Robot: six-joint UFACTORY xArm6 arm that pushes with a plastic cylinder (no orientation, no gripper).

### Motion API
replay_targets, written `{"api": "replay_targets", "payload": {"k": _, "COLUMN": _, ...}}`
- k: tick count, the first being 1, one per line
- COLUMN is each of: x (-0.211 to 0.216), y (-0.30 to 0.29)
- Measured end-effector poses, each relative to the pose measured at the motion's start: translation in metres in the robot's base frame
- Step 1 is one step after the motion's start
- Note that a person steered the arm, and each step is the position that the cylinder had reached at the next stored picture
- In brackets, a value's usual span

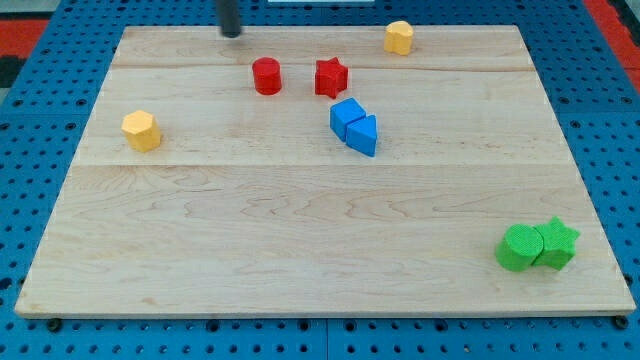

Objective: Push the yellow heart towards the left side of the board

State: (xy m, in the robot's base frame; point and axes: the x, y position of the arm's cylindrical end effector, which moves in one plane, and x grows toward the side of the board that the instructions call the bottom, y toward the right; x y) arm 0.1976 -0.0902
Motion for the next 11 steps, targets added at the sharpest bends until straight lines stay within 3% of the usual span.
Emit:
{"api": "replay_targets", "payload": {"k": 1, "x": -0.006, "y": 0.093}}
{"api": "replay_targets", "payload": {"k": 5, "x": -0.006, "y": 0.238}}
{"api": "replay_targets", "payload": {"k": 6, "x": -0.003, "y": 0.308}}
{"api": "replay_targets", "payload": {"k": 7, "x": 0.004, "y": 0.302}}
{"api": "replay_targets", "payload": {"k": 9, "x": 0.037, "y": 0.237}}
{"api": "replay_targets", "payload": {"k": 11, "x": 0.014, "y": 0.211}}
